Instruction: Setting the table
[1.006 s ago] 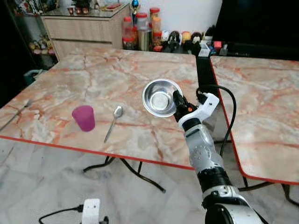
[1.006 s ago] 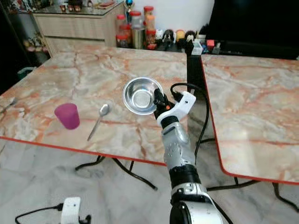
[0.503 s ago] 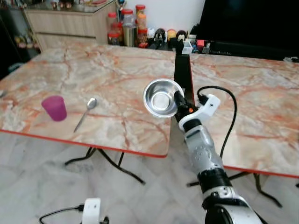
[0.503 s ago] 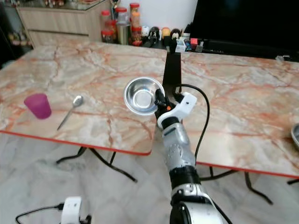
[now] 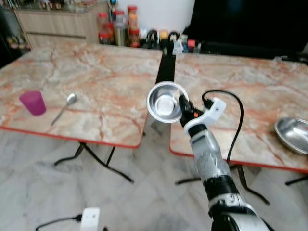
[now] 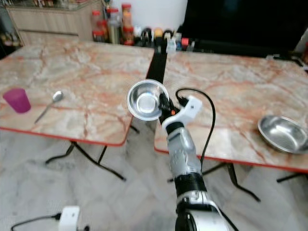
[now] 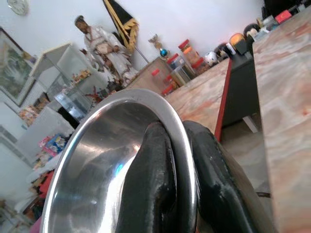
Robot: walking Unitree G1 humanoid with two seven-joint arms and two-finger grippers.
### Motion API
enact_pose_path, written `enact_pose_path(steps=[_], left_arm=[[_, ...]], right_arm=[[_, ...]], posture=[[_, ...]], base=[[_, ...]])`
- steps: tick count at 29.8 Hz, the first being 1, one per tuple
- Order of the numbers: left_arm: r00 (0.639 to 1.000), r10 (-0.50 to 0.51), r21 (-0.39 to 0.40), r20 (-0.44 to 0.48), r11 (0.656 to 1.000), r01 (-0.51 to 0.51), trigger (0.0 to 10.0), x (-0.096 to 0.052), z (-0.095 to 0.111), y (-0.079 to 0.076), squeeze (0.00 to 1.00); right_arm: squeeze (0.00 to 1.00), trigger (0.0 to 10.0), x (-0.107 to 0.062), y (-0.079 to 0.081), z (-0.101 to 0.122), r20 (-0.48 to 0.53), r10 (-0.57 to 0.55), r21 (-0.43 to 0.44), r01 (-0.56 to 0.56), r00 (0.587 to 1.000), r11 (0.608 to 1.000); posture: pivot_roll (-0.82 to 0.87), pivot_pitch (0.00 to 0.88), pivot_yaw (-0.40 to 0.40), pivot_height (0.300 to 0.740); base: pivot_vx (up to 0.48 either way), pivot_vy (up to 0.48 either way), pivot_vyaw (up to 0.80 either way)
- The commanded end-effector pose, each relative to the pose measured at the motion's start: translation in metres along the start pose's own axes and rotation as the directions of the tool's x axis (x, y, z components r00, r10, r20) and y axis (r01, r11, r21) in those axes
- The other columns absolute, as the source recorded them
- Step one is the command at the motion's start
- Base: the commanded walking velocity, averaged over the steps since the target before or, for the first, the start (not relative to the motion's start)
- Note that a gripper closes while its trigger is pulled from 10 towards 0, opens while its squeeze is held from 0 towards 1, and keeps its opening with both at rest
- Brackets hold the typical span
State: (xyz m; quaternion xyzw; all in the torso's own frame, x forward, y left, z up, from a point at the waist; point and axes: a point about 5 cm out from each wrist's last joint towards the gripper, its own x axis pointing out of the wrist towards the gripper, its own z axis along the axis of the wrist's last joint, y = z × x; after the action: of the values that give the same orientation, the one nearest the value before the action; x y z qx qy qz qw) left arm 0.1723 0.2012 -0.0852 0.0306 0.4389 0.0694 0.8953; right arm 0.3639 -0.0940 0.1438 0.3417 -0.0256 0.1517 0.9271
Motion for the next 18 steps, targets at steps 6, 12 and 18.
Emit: enact_pose_path(steps=[6, 12, 18], left_arm=[[0.999, -0.031, 0.002, -0.011, 1.0, 0.031, 10.0, -0.0006, -0.0026, -0.0101, 0.0], [1.0, -0.027, -0.005, -0.008, 1.0, 0.027, 10.0, -0.0004, -0.0019, -0.0088, 0.0], [1.0, -0.027, -0.013, -0.01, 1.0, 0.026, 10.0, -0.0007, -0.0029, -0.0098, 0.0]], right_arm=[[0.0, 10.0, -0.0011, 0.0019, -0.0022, 0.013, -0.019, 0.011, 0.018, 1.0, 1.0], [0.0, 10.0, -0.0034, -0.0006, -0.0036, 0.004, -0.033, 0.001, 0.033, 0.999, 0.999], [0.0, 10.0, -0.0064, -0.006, -0.0007, 0.013, -0.056, -0.002, 0.056, 0.998, 0.998]], posture=[[-0.02, 0.0, -0.027, 0.74], [-0.03, 0.0, -0.032, 0.74], [-0.03, 0.0, -0.032, 0.74]], base=[[0.0, -0.281, 0.0], [0.0, -0.282, 0.0], [0.0, -0.282, 0.0]])
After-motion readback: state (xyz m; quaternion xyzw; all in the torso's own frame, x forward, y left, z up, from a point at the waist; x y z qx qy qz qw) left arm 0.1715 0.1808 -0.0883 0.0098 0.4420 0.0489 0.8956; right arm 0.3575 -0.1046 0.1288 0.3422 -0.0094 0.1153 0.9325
